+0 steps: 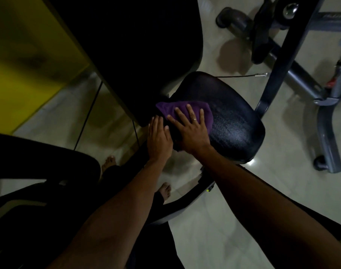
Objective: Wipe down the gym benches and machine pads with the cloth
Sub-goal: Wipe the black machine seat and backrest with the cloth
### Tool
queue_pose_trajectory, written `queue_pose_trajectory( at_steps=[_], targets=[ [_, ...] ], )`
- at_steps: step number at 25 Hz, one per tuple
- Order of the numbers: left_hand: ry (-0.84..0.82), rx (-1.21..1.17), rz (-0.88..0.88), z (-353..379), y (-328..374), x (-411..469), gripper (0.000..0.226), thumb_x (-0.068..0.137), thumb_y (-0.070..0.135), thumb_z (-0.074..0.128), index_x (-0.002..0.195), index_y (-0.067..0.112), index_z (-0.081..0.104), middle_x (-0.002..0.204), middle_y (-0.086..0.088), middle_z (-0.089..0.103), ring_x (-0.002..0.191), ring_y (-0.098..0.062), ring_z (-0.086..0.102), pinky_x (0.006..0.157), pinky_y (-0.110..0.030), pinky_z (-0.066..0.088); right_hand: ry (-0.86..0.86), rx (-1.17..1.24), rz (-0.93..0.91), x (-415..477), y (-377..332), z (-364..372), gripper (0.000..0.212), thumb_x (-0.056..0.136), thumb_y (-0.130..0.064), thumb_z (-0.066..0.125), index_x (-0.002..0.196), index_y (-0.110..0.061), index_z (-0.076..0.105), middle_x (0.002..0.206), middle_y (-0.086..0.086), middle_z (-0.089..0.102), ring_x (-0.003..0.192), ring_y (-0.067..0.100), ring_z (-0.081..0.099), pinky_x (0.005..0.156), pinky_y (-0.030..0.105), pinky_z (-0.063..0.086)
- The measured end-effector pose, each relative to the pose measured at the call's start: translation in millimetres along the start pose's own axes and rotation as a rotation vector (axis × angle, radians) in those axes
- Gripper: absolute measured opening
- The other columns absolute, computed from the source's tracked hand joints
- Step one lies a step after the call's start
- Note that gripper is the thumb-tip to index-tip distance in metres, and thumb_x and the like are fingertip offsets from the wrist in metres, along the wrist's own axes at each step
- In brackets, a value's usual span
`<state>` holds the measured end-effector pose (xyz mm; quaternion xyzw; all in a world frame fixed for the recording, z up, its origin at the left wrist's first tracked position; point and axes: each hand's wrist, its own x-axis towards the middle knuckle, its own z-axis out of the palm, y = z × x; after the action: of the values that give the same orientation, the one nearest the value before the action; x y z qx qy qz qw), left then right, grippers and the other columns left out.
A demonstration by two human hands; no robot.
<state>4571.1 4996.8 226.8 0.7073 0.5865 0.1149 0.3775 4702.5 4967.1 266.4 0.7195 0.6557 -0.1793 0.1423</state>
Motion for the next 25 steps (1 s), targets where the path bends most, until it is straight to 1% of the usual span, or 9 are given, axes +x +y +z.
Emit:
queue_pose_trajectory(
  at_steps=[4, 7, 10, 12, 14, 18, 20, 21, 25],
  targets=[
    [-0.098, 0.079, 0.033, -13.2, 14.5, -23.2, 0.045, 0.108, 0.021, 0.038, 0.146, -0.002, 0.045, 0.156, -0.02, 0.039, 0.149, -0.03, 0.029, 0.124, -0.041, 0.018, -0.094, 0.052, 0.062, -51.8, 8.8, -6.3, 0.09, 0.093, -0.053, 0.062, 0.161, -0.04, 0.005, 0.171, 0.0, -0.004, 0.156, 0.033, -0.014, 0.122, 0.059, -0.01],
    [-0.156, 0.103, 0.143, -21.9, 28.7, -46.2, 0.042, 0.107, 0.018, 0.04, 0.141, -0.005, 0.05, 0.152, -0.021, 0.045, 0.148, -0.029, 0.032, 0.123, -0.038, 0.016, -0.114, 0.159, 0.144, -83.6, 14.8, -11.9, 0.075, 0.096, -0.04, 0.064, 0.16, -0.036, 0.025, 0.171, -0.001, 0.009, 0.157, 0.03, -0.004, 0.124, 0.054, -0.005],
    [-0.23, 0.099, 0.194, -32.3, 46.3, -70.3, 0.045, 0.107, 0.02, 0.039, 0.148, 0.002, 0.044, 0.157, -0.013, 0.04, 0.151, -0.024, 0.027, 0.124, -0.036, 0.015, -0.055, 0.316, 0.285, -108.9, 13.4, -23.3, 0.054, 0.096, -0.025, 0.065, 0.148, -0.027, 0.05, 0.161, 0.001, 0.037, 0.153, 0.029, 0.024, 0.124, 0.047, 0.022],
    [-0.301, 0.125, 0.214, -40.8, 62.6, -86.0, 0.047, 0.108, 0.022, 0.039, 0.151, 0.006, 0.041, 0.16, -0.01, 0.036, 0.151, -0.022, 0.025, 0.125, -0.037, 0.015, -0.008, 0.365, 0.371, -128.8, 14.7, -34.0, 0.049, 0.092, -0.02, 0.069, 0.139, -0.028, 0.058, 0.147, 0.0, 0.052, 0.14, 0.027, 0.044, 0.107, 0.042, 0.044],
    [-0.405, 0.185, 0.231, -48.5, 79.9, -96.9, 0.047, 0.107, 0.023, 0.039, 0.152, 0.008, 0.04, 0.161, -0.008, 0.034, 0.151, -0.022, 0.024, 0.123, -0.038, 0.018, 0.017, 0.433, 0.437, -149.3, 20.8, -47.4, 0.048, 0.086, -0.022, 0.074, 0.132, -0.032, 0.062, 0.137, -0.003, 0.058, 0.127, 0.025, 0.055, 0.092, 0.04, 0.053],
    [-0.614, 0.426, 0.239, -53.3, 116.6, -117.3, 0.044, 0.103, 0.023, 0.047, 0.145, 0.011, 0.05, 0.152, -0.012, 0.046, 0.141, -0.028, 0.04, 0.115, -0.037, 0.031, -0.041, 0.538, 0.547, -209.3, 37.1, -71.4, 0.064, 0.074, -0.02, 0.082, 0.133, -0.038, 0.063, 0.134, -0.005, 0.063, 0.119, 0.023, 0.063, 0.095, 0.036, 0.054],
    [-0.691, 0.502, 0.198, -51.6, 132.0, -128.4, 0.04, 0.101, 0.026, 0.049, 0.139, 0.016, 0.057, 0.144, -0.013, 0.054, 0.133, -0.032, 0.049, 0.108, -0.04, 0.04, -0.077, 0.555, 0.577, -239.4, 42.9, -73.8, 0.058, 0.079, -0.022, 0.079, 0.133, -0.033, 0.064, 0.132, 0.001, 0.065, 0.119, 0.026, 0.063, 0.093, 0.036, 0.052],
    [-0.725, 0.54, 0.222, -50.8, 140.1, -136.6, 0.039, 0.101, 0.027, 0.049, 0.138, 0.019, 0.058, 0.143, -0.013, 0.055, 0.131, -0.034, 0.051, 0.106, -0.041, 0.042, -0.088, 0.574, 0.595, -255.0, 45.4, -71.9, 0.053, 0.082, -0.023, 0.077, 0.133, -0.029, 0.064, 0.132, 0.004, 0.065, 0.119, 0.028, 0.063, 0.093, 0.037, 0.052],
    [-0.806, 0.639, 0.346, -43.7, 158.9, -158.8, 0.042, 0.099, 0.03, 0.052, 0.139, 0.021, 0.056, 0.145, -0.013, 0.052, 0.132, -0.036, 0.049, 0.106, -0.043, 0.04, -0.096, 0.689, 0.709, -305.6, 46.9, -57.9, 0.049, 0.085, -0.019, 0.074, 0.133, -0.024, 0.064, 0.131, 0.011, 0.064, 0.118, 0.032, 0.063, 0.092, 0.037, 0.051]
  ],
)
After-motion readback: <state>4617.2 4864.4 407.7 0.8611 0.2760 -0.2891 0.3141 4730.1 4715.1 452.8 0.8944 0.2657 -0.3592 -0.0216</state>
